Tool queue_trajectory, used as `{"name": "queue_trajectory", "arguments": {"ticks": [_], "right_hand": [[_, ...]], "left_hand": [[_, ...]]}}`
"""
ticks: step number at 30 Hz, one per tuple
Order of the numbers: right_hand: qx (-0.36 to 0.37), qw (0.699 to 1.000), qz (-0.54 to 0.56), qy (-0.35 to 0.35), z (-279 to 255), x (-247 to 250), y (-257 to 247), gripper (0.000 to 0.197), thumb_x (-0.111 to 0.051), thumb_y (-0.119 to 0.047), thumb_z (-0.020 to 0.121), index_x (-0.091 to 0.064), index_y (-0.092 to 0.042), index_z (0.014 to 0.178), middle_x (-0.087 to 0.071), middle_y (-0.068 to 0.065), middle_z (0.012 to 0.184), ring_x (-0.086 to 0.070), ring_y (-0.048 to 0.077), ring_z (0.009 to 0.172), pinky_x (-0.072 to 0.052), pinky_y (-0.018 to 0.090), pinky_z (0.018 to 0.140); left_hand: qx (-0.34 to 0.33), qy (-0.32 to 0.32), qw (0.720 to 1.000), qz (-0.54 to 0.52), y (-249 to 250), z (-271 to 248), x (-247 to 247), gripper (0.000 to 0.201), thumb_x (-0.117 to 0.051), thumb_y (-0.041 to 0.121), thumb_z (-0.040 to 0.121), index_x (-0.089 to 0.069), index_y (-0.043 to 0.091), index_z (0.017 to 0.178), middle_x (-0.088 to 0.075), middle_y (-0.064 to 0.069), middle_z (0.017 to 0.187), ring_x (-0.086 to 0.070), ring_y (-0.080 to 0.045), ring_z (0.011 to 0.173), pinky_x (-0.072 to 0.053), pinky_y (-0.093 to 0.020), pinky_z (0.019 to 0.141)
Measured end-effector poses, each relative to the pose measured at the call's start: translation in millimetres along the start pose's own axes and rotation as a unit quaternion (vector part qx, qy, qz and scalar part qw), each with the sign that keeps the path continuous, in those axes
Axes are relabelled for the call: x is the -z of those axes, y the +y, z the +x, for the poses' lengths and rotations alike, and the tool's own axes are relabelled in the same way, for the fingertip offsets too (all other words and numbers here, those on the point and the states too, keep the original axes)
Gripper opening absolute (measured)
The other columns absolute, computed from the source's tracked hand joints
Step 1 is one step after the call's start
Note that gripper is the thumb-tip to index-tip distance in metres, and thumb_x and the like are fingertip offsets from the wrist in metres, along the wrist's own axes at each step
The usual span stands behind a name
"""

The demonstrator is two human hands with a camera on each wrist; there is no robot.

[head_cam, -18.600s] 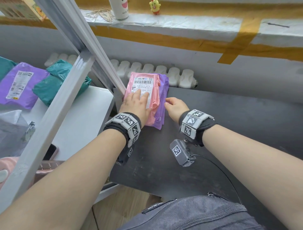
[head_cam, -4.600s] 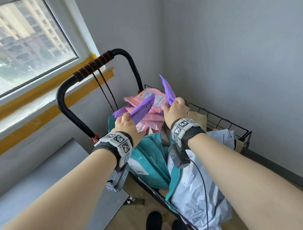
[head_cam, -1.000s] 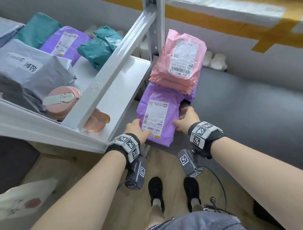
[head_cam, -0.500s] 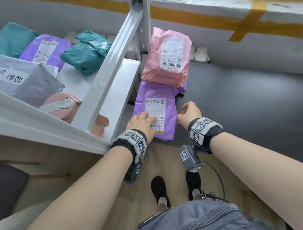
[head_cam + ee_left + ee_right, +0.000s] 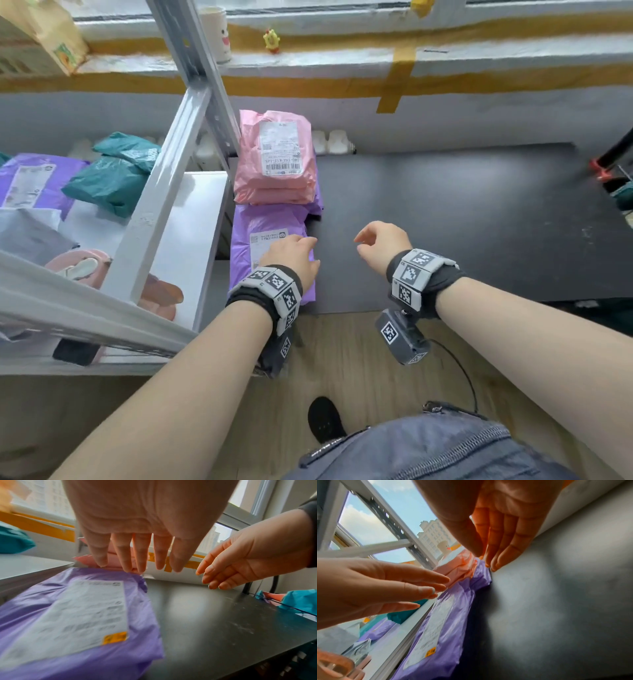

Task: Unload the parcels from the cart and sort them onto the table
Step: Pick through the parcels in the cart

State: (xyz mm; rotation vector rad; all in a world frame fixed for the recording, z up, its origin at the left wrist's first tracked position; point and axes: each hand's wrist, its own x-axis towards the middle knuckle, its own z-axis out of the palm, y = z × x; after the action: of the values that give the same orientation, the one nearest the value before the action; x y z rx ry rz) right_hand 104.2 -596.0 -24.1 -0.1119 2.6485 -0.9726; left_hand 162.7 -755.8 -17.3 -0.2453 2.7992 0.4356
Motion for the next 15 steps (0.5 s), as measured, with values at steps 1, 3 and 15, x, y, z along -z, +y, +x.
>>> {"name": "queue_trajectory", "arguments": {"ticks": [1, 3, 15], "right_hand": [[-0.003, 1.0, 0.005, 0.008, -2.8, 9.7, 4.4, 0.021, -0.052, -0.009, 0.084, -0.067, -0.016, 0.098, -0.068, 0.003, 0.103, -0.061, 0.02, 0.101, -0.041, 0.019, 0.079], [-0.006, 0.999, 0.017, 0.028, -7.9, 30.3, 16.0, 0.021, -0.052, -0.009, 0.083, -0.067, -0.016, 0.096, -0.069, 0.003, 0.101, -0.062, 0.02, 0.1, -0.041, 0.019, 0.079], [-0.088, 0.981, 0.036, 0.168, -93.1, 201.0, 182.8, 0.014, -0.055, -0.012, 0.084, -0.066, -0.018, 0.09, -0.07, 0.003, 0.095, -0.063, 0.022, 0.094, -0.047, 0.025, 0.083]], "left_hand": [[-0.006, -0.001, 1.0, 0.002, 11.0, 1.5, 1.9, 0.048, -0.049, 0.03, 0.093, -0.042, 0.021, 0.14, -0.044, -0.006, 0.141, -0.042, -0.029, 0.129, -0.036, -0.042, 0.106], [-0.013, -0.003, 1.0, 0.017, 35.6, 4.1, 5.7, 0.048, -0.048, 0.032, 0.094, -0.04, 0.023, 0.14, -0.042, -0.008, 0.141, -0.042, -0.03, 0.129, -0.036, -0.042, 0.106], [-0.167, -0.027, 0.983, 0.073, 270.1, -7.3, -15.8, 0.047, -0.046, 0.036, 0.095, -0.04, 0.025, 0.14, -0.045, -0.006, 0.141, -0.045, -0.029, 0.128, -0.039, -0.042, 0.106]]}}
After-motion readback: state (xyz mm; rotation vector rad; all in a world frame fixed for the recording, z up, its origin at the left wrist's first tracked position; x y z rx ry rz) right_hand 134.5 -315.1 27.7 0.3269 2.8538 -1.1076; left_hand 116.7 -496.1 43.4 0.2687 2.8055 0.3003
